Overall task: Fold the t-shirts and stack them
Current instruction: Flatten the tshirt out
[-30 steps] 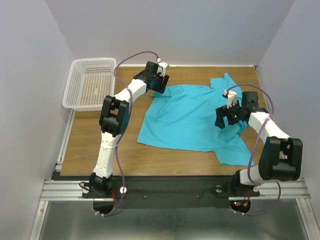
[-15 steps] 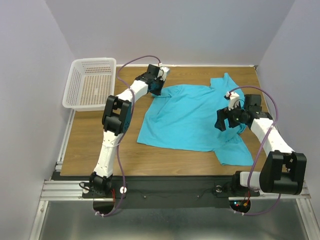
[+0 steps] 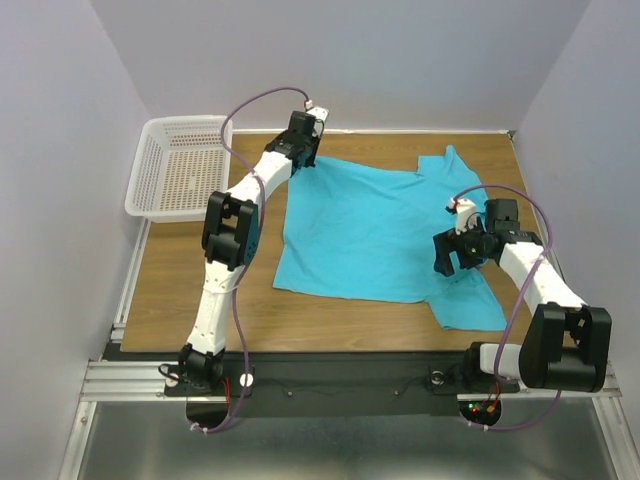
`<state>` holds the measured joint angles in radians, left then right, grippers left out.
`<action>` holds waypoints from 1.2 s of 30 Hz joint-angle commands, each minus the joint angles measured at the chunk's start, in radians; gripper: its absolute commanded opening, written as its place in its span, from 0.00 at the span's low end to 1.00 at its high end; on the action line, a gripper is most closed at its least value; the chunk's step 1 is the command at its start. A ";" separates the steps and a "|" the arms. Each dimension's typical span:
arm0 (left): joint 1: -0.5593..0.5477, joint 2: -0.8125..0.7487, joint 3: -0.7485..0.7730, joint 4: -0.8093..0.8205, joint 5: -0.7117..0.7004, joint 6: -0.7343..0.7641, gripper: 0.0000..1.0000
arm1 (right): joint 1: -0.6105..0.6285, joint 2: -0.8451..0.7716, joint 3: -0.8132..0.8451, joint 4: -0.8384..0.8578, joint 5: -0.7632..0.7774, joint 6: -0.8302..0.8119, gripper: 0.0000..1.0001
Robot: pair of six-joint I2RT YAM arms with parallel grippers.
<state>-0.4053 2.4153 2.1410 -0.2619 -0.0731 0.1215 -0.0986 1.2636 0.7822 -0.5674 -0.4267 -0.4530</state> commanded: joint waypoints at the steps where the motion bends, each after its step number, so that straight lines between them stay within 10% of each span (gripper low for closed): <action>1: 0.034 -0.025 0.063 0.098 -0.112 -0.034 0.00 | -0.006 -0.001 -0.004 0.004 0.085 -0.016 1.00; 7: 0.049 0.057 0.194 0.092 -0.103 -0.034 0.00 | -0.006 0.029 0.017 0.006 0.126 0.007 1.00; 14: 0.063 -0.122 -0.001 0.073 -0.182 -0.114 0.57 | -0.133 0.098 0.166 0.035 0.162 0.190 0.98; 22: 0.099 -0.436 -0.395 -0.030 -0.003 -0.318 0.63 | -0.231 0.247 0.235 0.026 -0.046 0.298 0.89; 29: 0.074 -0.740 -1.014 0.128 0.193 -0.480 0.65 | -0.231 0.264 0.200 -0.156 -0.107 0.031 0.88; 36: 0.074 -0.734 -1.170 0.173 0.206 -0.517 0.65 | -0.231 0.342 0.170 -0.198 -0.052 -0.081 0.77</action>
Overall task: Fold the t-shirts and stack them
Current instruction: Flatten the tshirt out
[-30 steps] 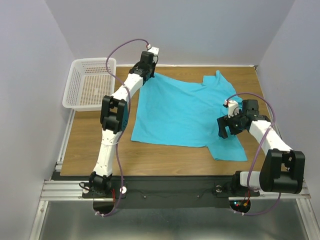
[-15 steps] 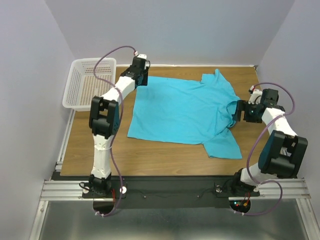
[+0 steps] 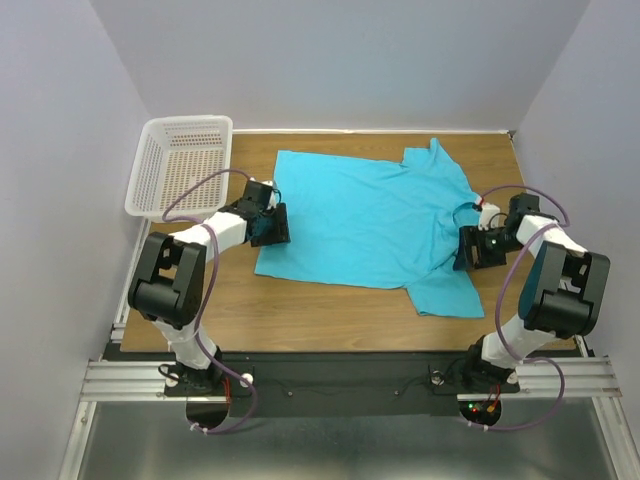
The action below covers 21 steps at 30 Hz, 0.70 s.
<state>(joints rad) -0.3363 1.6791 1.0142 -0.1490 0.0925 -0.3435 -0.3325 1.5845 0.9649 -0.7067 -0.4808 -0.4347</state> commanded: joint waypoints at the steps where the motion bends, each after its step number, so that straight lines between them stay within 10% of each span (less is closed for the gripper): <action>1: 0.005 -0.001 -0.054 0.069 0.046 -0.055 0.65 | 0.003 0.022 -0.015 -0.063 -0.001 -0.105 0.76; 9: 0.005 -0.005 -0.100 0.086 0.033 -0.066 0.66 | 0.004 0.035 -0.057 -0.105 0.025 -0.173 0.54; 14: 0.005 -0.033 -0.132 0.080 0.027 -0.084 0.66 | -0.002 -0.016 -0.061 -0.175 0.128 -0.232 0.03; 21: 0.005 -0.145 -0.192 0.091 0.035 -0.114 0.66 | -0.072 -0.191 -0.120 -0.218 0.373 -0.289 0.01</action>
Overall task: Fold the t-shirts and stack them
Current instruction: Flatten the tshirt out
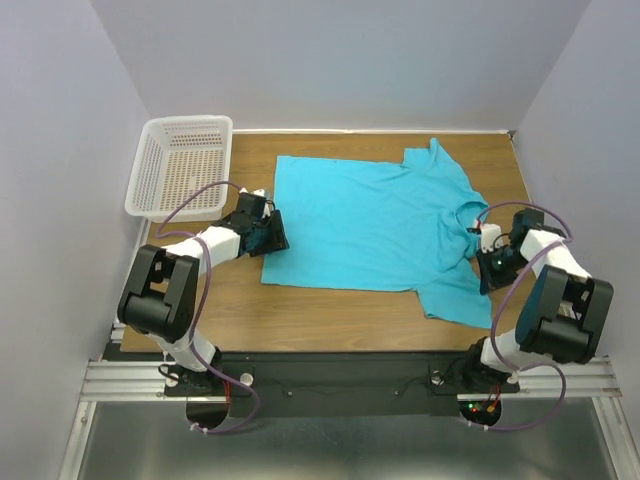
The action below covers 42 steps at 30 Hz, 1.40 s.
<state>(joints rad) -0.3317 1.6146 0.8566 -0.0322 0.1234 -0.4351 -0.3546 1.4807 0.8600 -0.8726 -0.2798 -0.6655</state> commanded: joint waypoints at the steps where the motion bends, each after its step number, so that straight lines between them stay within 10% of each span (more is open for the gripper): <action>1: 0.000 -0.111 -0.040 -0.026 0.004 -0.024 0.66 | -0.059 -0.117 -0.022 -0.065 0.210 -0.072 0.00; 12: 0.000 -0.317 -0.105 0.018 0.015 -0.014 0.68 | -0.184 -0.155 -0.049 -0.177 0.284 -0.181 0.04; 18: 0.000 -0.292 -0.081 0.060 0.010 0.015 0.68 | -0.262 -0.180 0.172 -0.190 0.070 -0.142 0.93; 29: 0.011 -0.096 0.151 0.196 0.008 0.134 0.75 | -0.227 0.211 0.577 -0.033 -0.620 0.021 0.95; 42: 0.094 0.110 0.371 0.196 0.111 0.096 0.77 | -0.049 0.855 1.338 0.138 -0.294 0.437 0.76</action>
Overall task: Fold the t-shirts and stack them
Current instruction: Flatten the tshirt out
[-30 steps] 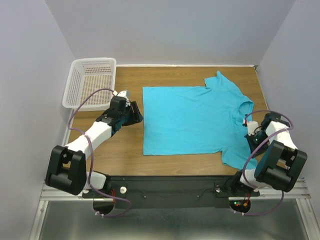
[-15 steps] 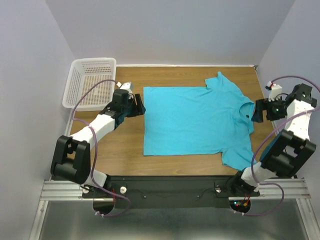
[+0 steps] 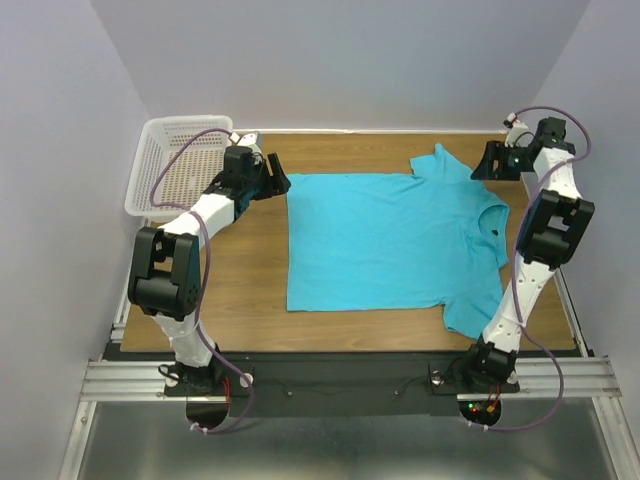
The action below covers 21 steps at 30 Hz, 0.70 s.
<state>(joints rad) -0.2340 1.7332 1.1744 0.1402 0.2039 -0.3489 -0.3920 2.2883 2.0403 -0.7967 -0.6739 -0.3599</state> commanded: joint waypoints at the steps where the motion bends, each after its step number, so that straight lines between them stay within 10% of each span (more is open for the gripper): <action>1: -0.001 -0.004 0.050 0.025 0.025 0.014 0.77 | -0.011 0.089 0.206 0.057 0.124 0.157 0.75; 21: 0.012 0.132 0.113 -0.001 0.112 -0.005 0.77 | 0.062 0.277 0.322 0.063 0.195 0.187 0.67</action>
<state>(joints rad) -0.2260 1.8763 1.2831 0.1287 0.2649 -0.3439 -0.3500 2.5515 2.3257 -0.7551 -0.5037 -0.2001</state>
